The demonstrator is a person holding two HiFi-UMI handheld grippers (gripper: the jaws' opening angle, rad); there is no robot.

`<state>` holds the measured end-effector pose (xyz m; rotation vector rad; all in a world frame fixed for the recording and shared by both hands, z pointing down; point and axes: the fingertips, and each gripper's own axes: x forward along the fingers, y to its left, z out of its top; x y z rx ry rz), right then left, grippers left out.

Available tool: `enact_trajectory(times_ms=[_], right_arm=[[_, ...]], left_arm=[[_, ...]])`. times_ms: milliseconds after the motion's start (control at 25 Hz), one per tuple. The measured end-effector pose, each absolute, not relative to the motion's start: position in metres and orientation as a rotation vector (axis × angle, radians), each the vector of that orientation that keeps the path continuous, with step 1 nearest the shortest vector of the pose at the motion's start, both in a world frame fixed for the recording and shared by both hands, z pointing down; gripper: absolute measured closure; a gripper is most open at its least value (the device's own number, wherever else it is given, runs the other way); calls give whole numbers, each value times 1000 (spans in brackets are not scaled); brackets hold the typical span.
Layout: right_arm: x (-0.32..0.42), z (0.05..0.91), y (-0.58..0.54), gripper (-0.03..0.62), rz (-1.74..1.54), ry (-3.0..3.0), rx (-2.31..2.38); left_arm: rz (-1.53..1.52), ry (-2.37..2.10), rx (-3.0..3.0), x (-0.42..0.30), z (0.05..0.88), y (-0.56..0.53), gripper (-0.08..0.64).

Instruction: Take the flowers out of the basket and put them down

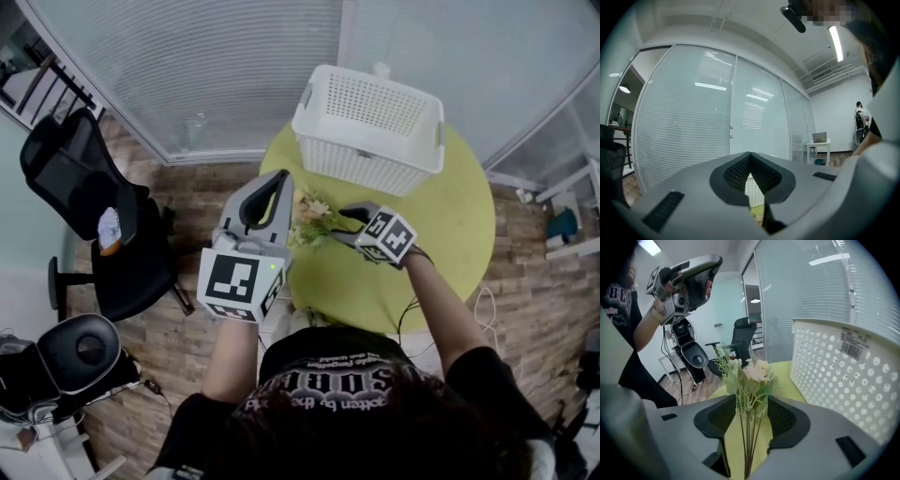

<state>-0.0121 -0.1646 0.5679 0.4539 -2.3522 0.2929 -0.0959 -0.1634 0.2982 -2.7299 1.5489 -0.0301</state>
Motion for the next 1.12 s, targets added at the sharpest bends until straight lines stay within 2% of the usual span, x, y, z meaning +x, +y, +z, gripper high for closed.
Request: enact_trajectory(times_ms=[280, 480, 720, 1120], right_arm=[[-4, 519, -166, 380, 328, -2472, 535], [11, 466, -182, 388, 334, -2586, 764], [27, 402, -191, 492, 328, -2678, 1042], [38, 324, -176, 552, 101, -2758, 1276]], left_arm=[[-37, 1529, -2745, -88, 301, -168, 558], [-18, 1534, -2736, -87, 300, -171, 558], [-10, 1549, -2741, -85, 301, -176, 558], [-19, 1545, -2755, -75, 304, -181, 558]])
